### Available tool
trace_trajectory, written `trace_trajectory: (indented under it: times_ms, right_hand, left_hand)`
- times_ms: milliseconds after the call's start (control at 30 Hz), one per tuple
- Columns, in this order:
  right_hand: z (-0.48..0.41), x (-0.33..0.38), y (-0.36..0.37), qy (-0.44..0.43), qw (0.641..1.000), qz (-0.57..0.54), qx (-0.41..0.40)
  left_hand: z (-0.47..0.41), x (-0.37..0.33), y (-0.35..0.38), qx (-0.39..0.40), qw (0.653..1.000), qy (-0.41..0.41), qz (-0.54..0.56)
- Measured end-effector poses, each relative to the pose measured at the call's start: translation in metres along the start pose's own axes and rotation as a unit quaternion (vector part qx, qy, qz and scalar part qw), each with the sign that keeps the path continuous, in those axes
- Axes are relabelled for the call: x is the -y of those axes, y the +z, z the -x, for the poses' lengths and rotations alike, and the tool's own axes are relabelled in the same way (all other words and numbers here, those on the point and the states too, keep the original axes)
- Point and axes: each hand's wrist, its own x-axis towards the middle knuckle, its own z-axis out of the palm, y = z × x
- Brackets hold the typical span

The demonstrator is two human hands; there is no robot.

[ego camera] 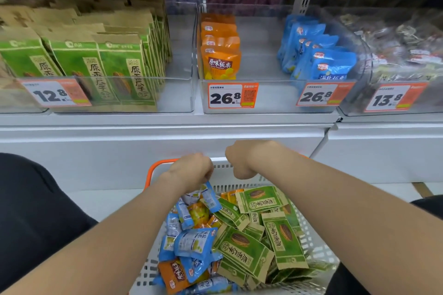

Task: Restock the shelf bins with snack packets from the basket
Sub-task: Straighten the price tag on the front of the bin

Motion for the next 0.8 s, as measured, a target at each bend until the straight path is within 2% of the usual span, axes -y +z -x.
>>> trace_trajectory:
  times_ms: [100, 200, 300, 400, 533, 600, 667, 733, 800]
  right_hand:
    - [0.003, -0.008, 0.000, 0.019, 1.000, -0.007, 0.005]
    - [0.006, -0.011, 0.004, 0.029, 0.999, 0.003, 0.030]
    - [0.009, -0.012, 0.010, 0.017, 1.000, -0.001, 0.024]
    - [0.014, -0.015, 0.010, 0.005, 0.998, -0.061, -0.008]
    - [0.029, -0.027, -0.008, -0.007, 0.985, -0.128, -0.112]
    - [0.043, -0.039, -0.026, 0.003, 0.975, -0.174, -0.137]
    - [0.063, -0.049, -0.045, 0.012, 0.960, -0.233, -0.154]
    - [0.080, -0.058, -0.064, 0.030, 0.939, -0.270, -0.210]
    - [0.095, -0.067, -0.079, 0.054, 0.911, -0.277, -0.302]
  left_hand:
    - [0.010, -0.006, -0.004, -0.058, 0.988, -0.004, 0.143]
    - [0.018, -0.015, -0.011, -0.118, 0.958, -0.003, 0.262]
    - [0.026, -0.016, -0.023, -0.129, 0.924, -0.008, 0.361]
    - [0.037, -0.017, -0.040, -0.142, 0.866, -0.009, 0.479]
    - [0.045, -0.032, -0.073, -0.198, 0.782, -0.003, 0.591]
    - [0.045, -0.043, -0.089, -0.269, 0.763, -0.004, 0.588]
    - [0.046, -0.056, -0.103, -0.374, 0.758, -0.005, 0.535]
    - [0.046, -0.064, -0.114, -0.471, 0.761, 0.009, 0.446]
    - [0.044, -0.069, -0.124, -0.514, 0.781, 0.029, 0.353]
